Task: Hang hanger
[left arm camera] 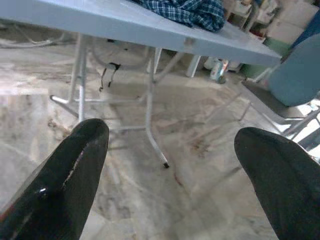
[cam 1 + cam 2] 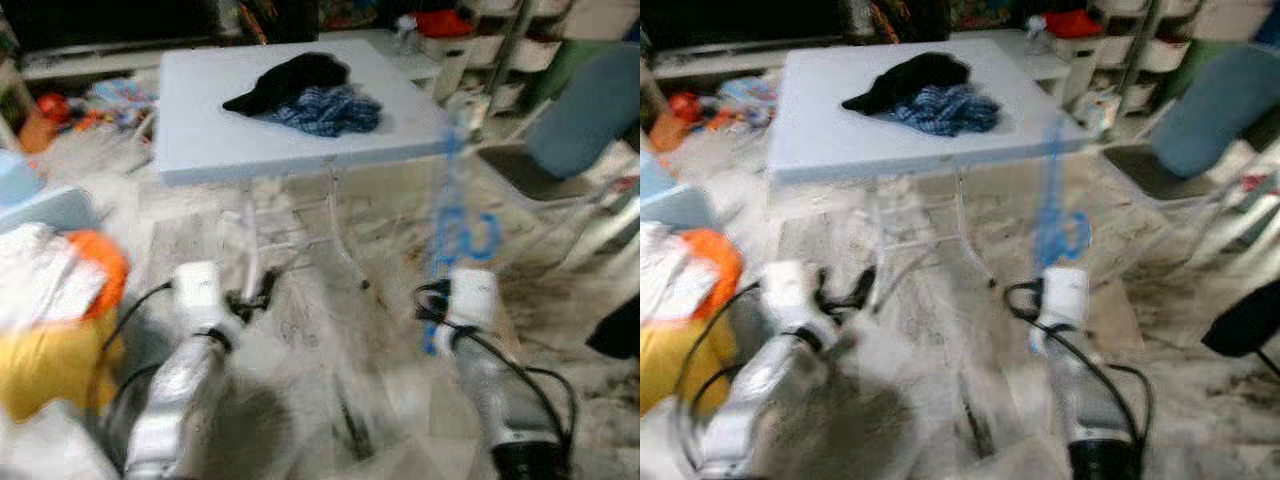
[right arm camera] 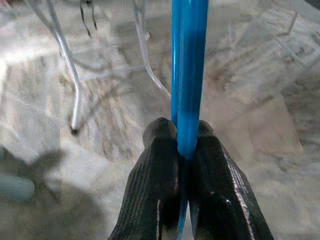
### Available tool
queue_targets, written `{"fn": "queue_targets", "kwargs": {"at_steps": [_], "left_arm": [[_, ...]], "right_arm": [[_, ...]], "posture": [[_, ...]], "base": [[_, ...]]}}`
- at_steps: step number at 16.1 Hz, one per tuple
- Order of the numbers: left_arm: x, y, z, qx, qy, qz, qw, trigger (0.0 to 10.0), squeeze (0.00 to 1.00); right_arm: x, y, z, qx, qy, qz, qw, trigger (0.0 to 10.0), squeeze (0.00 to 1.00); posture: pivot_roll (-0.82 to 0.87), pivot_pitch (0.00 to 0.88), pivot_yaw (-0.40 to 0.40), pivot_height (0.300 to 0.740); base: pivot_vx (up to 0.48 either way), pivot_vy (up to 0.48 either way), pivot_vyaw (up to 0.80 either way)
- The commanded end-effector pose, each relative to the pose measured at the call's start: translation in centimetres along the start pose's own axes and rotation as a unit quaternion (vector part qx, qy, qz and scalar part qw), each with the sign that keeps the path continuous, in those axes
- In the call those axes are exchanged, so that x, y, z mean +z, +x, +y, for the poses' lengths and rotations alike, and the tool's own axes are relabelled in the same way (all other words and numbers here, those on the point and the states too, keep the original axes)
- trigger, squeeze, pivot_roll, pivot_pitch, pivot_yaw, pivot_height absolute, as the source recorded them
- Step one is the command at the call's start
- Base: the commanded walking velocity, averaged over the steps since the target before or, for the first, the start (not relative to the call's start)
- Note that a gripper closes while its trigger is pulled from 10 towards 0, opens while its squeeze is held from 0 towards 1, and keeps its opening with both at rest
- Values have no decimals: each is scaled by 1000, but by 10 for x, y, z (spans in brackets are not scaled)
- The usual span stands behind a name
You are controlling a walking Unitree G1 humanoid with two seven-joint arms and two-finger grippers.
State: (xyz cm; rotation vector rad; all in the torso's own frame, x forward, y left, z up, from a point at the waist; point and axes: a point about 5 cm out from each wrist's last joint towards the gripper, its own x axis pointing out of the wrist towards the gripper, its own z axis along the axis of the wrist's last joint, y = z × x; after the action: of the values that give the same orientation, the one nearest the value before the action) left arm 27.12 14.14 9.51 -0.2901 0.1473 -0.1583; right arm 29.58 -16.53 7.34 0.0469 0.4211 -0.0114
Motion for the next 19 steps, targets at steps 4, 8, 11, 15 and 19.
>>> {"fn": "queue_targets", "kwargs": {"at_steps": [4,8,11,15,19], "left_arm": [[-5,3,-14,-35,-4,24,999,10000,0],[-6,2,-13,-44,0,35,998,10000,0],[-6,2,-12,-48,1,41,998,10000,0],[-8,2,-13,-52,0,49,997,10000,0],[-10,2,-13,-55,-5,60,997,10000,0]], "right_arm": [[-2,-1,-13,-30,3,4,1000,10000,0],[-5,0,-16,-51,12,10,999,10000,0],[-6,0,-18,-59,15,12,998,10000,0],[-7,0,-19,-64,17,14,998,10000,0],[-8,0,-20,-68,19,15,997,10000,0]], "posture": [[-121,0,11,740],[-118,0,15,740],[-117,0,18,740],[-120,0,25,740],[-121,0,26,740]], "base": [[323,0,-800],[329,0,-800],[326,0,-800],[315,142,-800],[202,405,-800]]}}
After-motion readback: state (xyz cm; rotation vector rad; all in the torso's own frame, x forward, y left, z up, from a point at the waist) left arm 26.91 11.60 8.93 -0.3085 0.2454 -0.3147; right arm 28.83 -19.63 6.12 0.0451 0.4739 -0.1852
